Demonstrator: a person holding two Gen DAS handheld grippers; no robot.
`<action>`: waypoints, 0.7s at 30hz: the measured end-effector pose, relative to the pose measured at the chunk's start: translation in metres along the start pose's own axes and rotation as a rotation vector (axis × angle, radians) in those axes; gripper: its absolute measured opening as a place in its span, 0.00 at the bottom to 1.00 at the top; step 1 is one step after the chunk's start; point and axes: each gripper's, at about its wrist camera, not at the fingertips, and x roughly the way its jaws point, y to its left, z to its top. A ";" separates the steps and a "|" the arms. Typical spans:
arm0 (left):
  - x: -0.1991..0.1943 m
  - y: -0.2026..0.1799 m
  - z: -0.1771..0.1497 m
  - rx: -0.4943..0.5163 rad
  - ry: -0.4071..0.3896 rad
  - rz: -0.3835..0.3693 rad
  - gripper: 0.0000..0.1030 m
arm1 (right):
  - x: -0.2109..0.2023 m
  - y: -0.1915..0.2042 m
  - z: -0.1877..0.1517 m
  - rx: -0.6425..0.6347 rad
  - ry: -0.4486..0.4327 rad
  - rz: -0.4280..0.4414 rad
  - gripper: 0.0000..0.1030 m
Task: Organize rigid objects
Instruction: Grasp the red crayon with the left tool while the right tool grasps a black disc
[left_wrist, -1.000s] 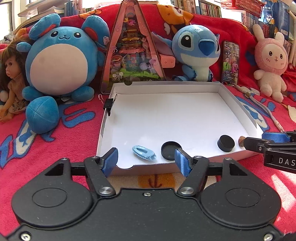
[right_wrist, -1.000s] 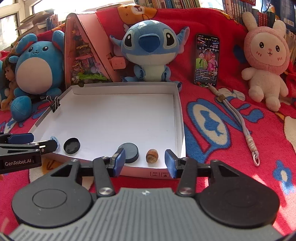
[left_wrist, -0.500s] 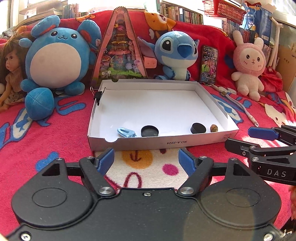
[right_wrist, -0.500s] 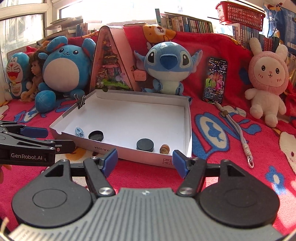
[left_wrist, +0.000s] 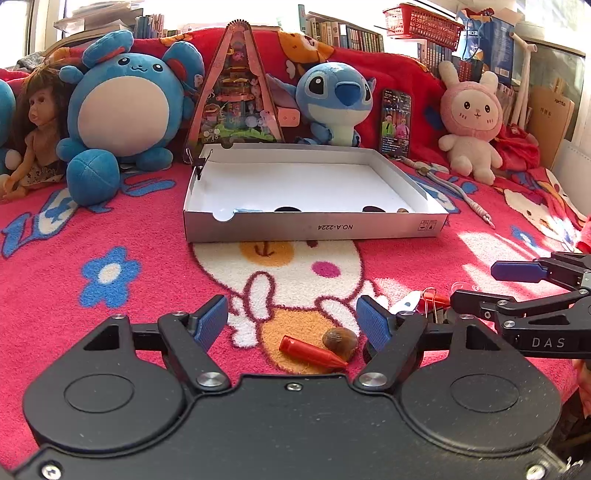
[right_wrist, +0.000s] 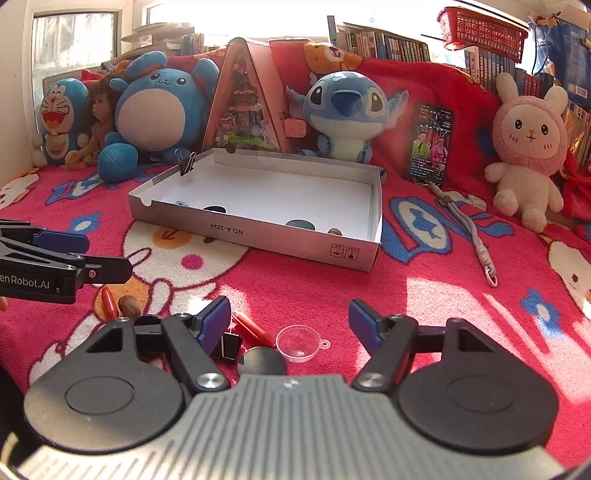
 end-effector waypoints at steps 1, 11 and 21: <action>0.000 0.001 -0.004 -0.002 0.002 -0.009 0.73 | -0.001 0.000 -0.004 0.002 0.010 0.005 0.78; 0.004 -0.003 -0.024 0.052 0.009 -0.015 0.70 | -0.006 0.012 -0.029 -0.023 0.040 0.032 0.74; 0.009 -0.004 -0.030 0.102 -0.004 -0.030 0.59 | 0.002 0.019 -0.027 -0.027 0.025 0.026 0.61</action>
